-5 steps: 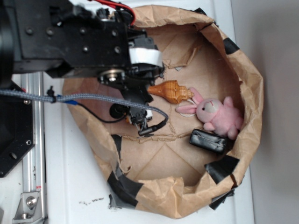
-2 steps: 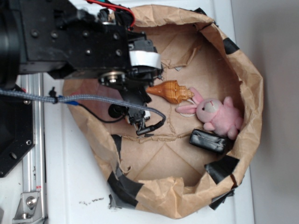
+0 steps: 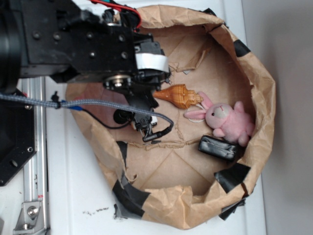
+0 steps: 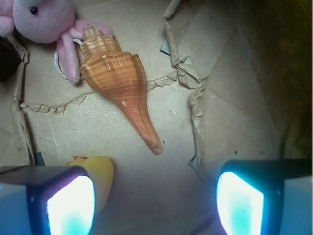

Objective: Grab the yellow duck.

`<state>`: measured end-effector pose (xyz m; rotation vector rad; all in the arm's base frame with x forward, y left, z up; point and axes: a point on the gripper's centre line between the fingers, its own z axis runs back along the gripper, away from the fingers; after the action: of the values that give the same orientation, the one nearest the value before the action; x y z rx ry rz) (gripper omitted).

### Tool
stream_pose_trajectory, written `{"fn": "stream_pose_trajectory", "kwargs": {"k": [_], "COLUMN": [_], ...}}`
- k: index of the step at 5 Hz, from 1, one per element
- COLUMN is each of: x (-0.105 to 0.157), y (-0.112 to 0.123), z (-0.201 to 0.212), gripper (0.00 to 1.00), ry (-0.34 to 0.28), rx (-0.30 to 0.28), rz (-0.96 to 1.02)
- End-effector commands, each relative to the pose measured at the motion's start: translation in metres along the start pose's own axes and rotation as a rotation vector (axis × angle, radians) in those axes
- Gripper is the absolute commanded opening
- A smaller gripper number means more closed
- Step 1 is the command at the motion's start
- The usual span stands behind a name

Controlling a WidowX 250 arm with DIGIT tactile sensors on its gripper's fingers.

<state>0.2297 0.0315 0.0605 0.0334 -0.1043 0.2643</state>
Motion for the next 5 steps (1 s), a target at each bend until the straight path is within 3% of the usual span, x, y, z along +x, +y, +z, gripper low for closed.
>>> {"fn": "stream_pose_trajectory", "kwargs": {"k": [1,2,3,5], "x": [-0.021,-0.035,-0.039,-0.022], "y": [-0.050,-0.075,-0.084,-0.060], "z": [-0.029,-0.023,-0.002,0.008], "gripper": [1.00,1.00,1.00,1.00], "ry": [0.048,0.049,0.005,-0.070], "rx": [-0.105,-0.145,-0.200,-0.137], "rz": [-0.207,-0.298,-0.327,-0.245]}}
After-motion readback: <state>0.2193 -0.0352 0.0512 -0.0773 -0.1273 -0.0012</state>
